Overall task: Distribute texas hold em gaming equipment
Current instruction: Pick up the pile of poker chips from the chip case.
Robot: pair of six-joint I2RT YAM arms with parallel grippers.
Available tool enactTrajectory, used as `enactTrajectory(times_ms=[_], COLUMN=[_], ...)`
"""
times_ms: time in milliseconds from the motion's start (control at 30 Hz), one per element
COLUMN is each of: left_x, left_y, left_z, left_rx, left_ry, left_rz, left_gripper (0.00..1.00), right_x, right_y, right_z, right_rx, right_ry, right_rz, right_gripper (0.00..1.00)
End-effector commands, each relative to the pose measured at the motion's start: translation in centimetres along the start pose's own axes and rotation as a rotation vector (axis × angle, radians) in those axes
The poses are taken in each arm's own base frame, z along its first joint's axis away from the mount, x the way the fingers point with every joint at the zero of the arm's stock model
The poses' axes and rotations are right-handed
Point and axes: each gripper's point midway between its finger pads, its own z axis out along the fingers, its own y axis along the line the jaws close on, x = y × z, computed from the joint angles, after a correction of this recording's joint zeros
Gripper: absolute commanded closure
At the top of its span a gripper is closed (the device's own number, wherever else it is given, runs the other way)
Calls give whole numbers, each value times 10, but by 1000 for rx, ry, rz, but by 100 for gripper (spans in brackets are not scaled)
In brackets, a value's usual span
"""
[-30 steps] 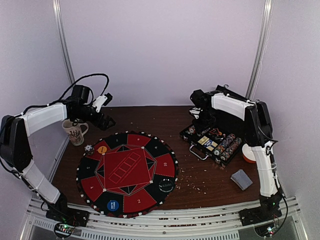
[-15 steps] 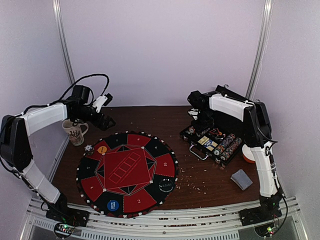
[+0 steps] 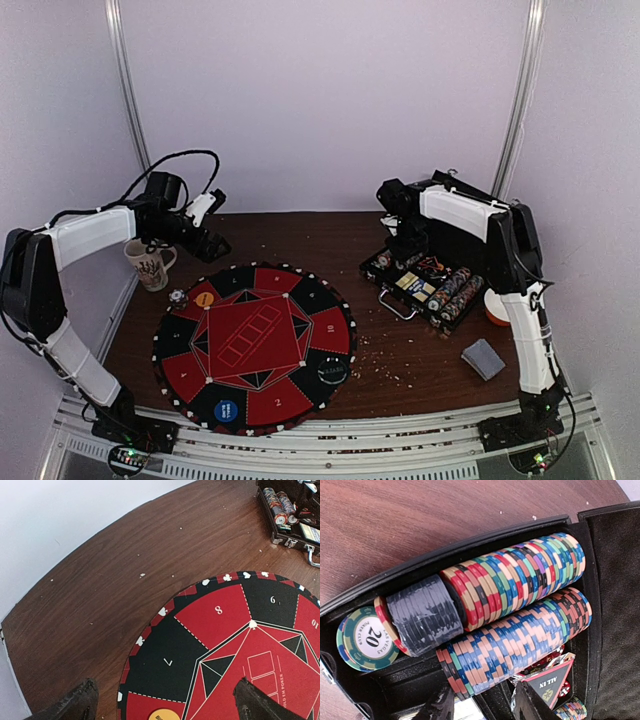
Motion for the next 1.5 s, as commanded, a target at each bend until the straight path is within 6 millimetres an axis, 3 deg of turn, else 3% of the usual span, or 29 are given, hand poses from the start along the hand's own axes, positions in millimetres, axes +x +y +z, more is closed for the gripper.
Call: enactTrajectory(times_ms=[0, 233, 500, 667, 733, 900, 1300, 1467], left_x=[-14, -14, -14, -14, -14, -14, -12, -11], left_y=[3, 2, 3, 2, 2, 2, 3, 3], left_z=[-1, 0, 0, 0, 0, -1, 3, 3], left_rx=[-11, -7, -7, -6, -7, -8, -6, -8], left_ry=[-34, -33, -33, -33, -32, -33, -21, -17], left_rz=[26, 27, 27, 29, 29, 31, 28, 28], left_gripper=[2, 2, 2, 2, 2, 2, 2, 2], right_x=[-9, -21, -13, -9, 2, 6, 15, 17], right_y=[-18, 2, 10, 22, 27, 21, 17, 25], right_z=[-8, -46, -54, -44, -30, -11, 9, 12], right_rx=[29, -153, -211, -265, -263, -199, -135, -161], right_ry=[-23, -120, -107, -96, -49, -10, 38, 46], right_rz=[25, -17, -5, 5, 6, 12, -14, -25], right_gripper=[55, 51, 55, 62, 63, 65, 66, 67])
